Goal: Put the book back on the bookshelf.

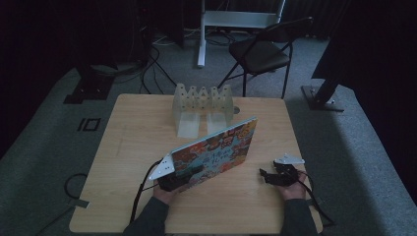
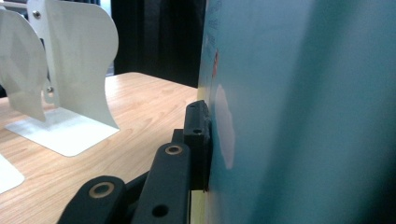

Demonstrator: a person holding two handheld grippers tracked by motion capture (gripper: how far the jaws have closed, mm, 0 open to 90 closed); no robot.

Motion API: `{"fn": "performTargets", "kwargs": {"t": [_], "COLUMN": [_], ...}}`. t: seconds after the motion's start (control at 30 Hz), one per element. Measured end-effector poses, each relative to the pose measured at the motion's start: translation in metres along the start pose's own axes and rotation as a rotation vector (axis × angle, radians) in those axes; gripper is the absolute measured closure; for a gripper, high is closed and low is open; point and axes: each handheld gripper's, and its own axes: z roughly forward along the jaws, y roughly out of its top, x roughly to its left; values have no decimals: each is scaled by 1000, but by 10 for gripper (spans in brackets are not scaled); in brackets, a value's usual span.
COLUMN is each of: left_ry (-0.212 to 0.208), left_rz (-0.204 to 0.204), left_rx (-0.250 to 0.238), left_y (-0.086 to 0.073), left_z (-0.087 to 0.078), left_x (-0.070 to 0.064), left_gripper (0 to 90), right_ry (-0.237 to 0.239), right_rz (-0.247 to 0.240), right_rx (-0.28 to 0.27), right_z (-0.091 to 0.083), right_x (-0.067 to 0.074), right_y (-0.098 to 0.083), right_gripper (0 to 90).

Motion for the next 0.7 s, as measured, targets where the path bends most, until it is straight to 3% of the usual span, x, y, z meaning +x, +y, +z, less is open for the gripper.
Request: {"fn": "performTargets", "kwargs": {"t": [0.1,0.53,0.7], "left_ry": [16,39,38], "left_rz": [16,-27,3], "left_rx": [-3,1,18], "left_y": [0,1,6], "left_z": [0,-2,-4], "left_x": [-2,-4,-7], "left_gripper": [803,810,810], "right_ry": [0,1,1], "right_rz": [0,-1,0], "right_rx": [2,3,2], "right_z": [0,0,0], "right_x": [0,0,0], "right_y": [0,0,0], "right_gripper": [269,269,269]}}
